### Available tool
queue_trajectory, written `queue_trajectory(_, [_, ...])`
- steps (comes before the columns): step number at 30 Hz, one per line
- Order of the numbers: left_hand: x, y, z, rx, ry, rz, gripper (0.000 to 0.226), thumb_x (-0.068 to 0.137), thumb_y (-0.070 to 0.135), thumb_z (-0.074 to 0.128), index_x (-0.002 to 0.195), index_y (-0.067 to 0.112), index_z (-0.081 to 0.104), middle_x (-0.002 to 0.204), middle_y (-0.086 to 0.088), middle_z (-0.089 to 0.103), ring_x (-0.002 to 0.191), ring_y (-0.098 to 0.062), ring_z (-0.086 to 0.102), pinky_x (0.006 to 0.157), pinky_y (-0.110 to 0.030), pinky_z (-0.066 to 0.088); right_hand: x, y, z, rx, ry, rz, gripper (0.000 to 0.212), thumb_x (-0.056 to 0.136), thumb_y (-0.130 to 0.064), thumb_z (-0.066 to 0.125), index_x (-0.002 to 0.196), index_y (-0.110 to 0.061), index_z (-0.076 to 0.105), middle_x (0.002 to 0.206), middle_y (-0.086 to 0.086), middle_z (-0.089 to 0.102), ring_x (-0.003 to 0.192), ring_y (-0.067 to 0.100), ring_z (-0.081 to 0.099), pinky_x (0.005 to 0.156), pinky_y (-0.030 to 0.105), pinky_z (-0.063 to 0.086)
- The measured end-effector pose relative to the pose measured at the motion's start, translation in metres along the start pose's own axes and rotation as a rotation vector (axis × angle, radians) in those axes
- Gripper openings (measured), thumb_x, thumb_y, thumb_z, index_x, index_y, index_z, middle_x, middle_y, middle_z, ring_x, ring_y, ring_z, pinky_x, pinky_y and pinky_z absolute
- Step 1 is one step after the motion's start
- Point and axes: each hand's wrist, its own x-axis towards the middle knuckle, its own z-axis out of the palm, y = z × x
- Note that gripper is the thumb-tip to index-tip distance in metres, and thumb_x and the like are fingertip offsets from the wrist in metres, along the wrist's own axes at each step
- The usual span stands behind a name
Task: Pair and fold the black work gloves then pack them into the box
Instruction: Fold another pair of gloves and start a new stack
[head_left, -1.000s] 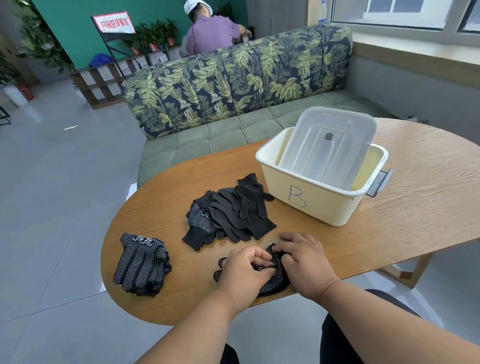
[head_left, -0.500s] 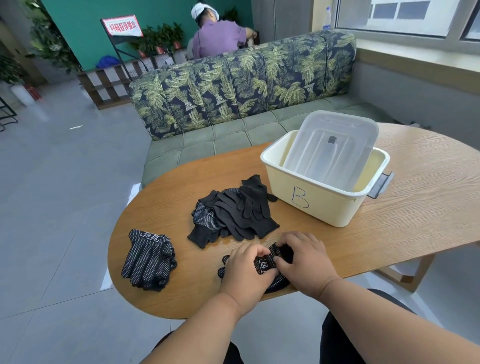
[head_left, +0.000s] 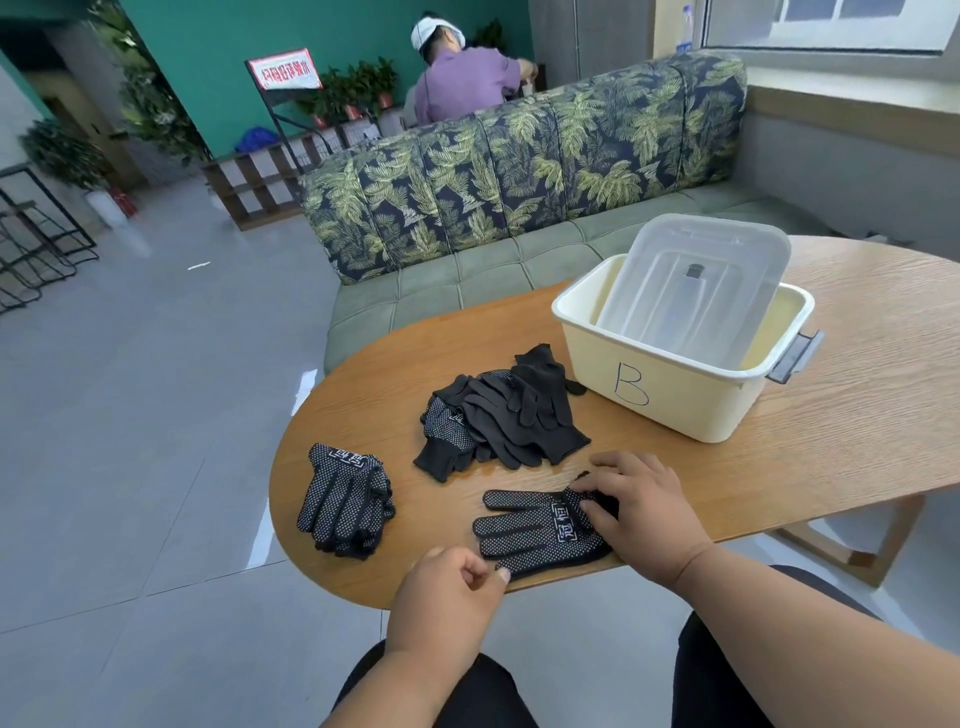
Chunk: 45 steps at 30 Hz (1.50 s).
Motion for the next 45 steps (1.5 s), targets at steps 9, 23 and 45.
queue_trajectory(9, [0.003,0.009,0.007,0.057,-0.003,-0.003,0.021,0.089,0.054,0.067,0.092,0.033,0.069,0.090,0.018,0.054,0.098,-0.010,0.055,0.086,-0.026,0.049,-0.002,-0.012,-0.002,-0.186,0.058,-0.226,0.022,0.081,-0.020,0.080,0.092,-0.039,0.082,0.088,-0.019,0.066,0.087,0.020,0.057,0.073,0.033,0.033])
queue_trajectory(23, [0.009,0.018,0.002,-0.227,-0.168,-0.133,0.016,0.092,0.041,0.068,0.086,0.027,0.064,0.081,0.008,0.070,0.070,-0.007,0.063,0.067,-0.023,0.049,-0.011,-0.031,-0.013,-0.226,-0.172,-0.080,0.059,0.077,-0.083,0.051,0.112,-0.038,0.064,0.111,-0.014,0.056,0.111,0.015,0.048,0.097,0.034,0.038])
queue_trajectory(45, [0.020,0.013,0.001,-0.294,-0.345,-0.035,0.043,0.079,-0.004,0.066,0.103,0.032,0.072,0.081,0.011,0.065,0.063,-0.001,0.055,0.071,-0.021,0.050,-0.012,-0.028,-0.016,-0.207,-0.198,-0.067,0.061,0.074,-0.083,0.053,0.115,-0.039,0.058,0.111,-0.013,0.050,0.111,0.016,0.044,0.100,0.034,0.035])
